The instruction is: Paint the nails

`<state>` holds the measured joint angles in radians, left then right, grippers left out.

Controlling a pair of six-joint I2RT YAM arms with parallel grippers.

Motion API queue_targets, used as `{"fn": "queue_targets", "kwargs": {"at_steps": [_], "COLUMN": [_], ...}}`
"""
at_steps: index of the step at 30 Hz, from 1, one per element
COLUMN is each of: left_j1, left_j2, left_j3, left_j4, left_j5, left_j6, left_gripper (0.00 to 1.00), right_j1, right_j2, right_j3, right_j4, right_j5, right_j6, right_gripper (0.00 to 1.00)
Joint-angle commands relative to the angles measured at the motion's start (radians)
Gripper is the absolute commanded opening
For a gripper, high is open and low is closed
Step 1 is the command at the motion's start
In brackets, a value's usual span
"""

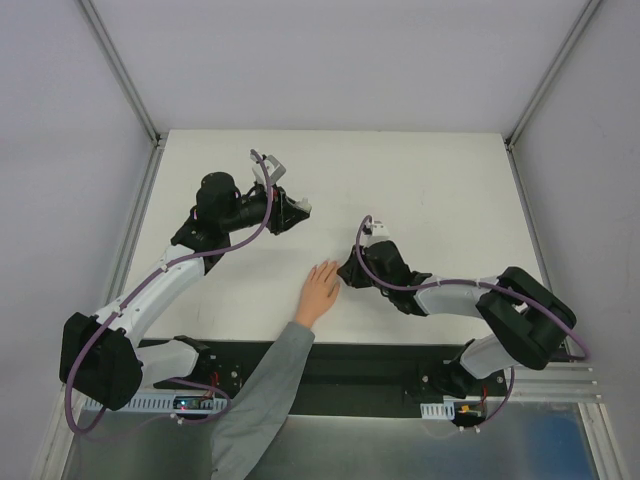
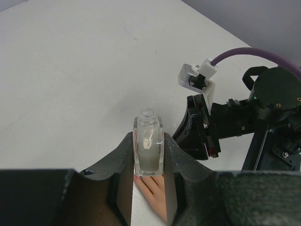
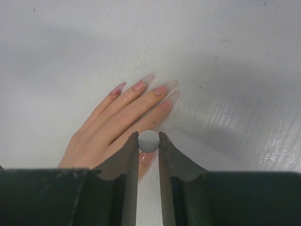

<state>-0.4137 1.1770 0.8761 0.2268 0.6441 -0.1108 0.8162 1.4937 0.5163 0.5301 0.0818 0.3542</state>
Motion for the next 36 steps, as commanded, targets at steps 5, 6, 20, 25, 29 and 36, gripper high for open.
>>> {"fn": "queue_targets", "kwargs": {"at_steps": [5,6,20,25,29,36], "left_j1": [-0.008,-0.01,-0.082,-0.086,-0.086,-0.089], "left_j2": [-0.037,-0.046,-0.283,-0.315,-0.307,-0.309], "left_j3": [0.017,0.012,-0.098,-0.109,-0.092,-0.095], "left_j4": [0.035,0.048,0.12,0.102,0.056,0.043], "left_j5": [0.069,0.083,0.474,0.482,0.474,0.405], "left_j6": [0.06,0.063,0.1,0.137,0.157,0.171], "left_gripper": [0.0,0.0,0.0,0.0,0.0,0.0], "right_j1": [0.018,0.018,0.047,0.077,0.15,0.207], "right_j2": [-0.314,-0.355,-0.532,-0.42,-0.323,-0.244], "right_j3": [0.091,0.109,0.781,1.022,1.159,1.202], "right_j4": [-0.411,-0.477,-1.229,-1.249,-1.271,-1.228], "right_j5": [0.122,0.125,-0.167,-0.218,-0.246,-0.215], "right_j6": [-0.083,-0.092,-0.343,-0.347,-0.348,-0.342], "right_gripper": [0.01,0.01,0.01,0.01,0.01,0.01]}}
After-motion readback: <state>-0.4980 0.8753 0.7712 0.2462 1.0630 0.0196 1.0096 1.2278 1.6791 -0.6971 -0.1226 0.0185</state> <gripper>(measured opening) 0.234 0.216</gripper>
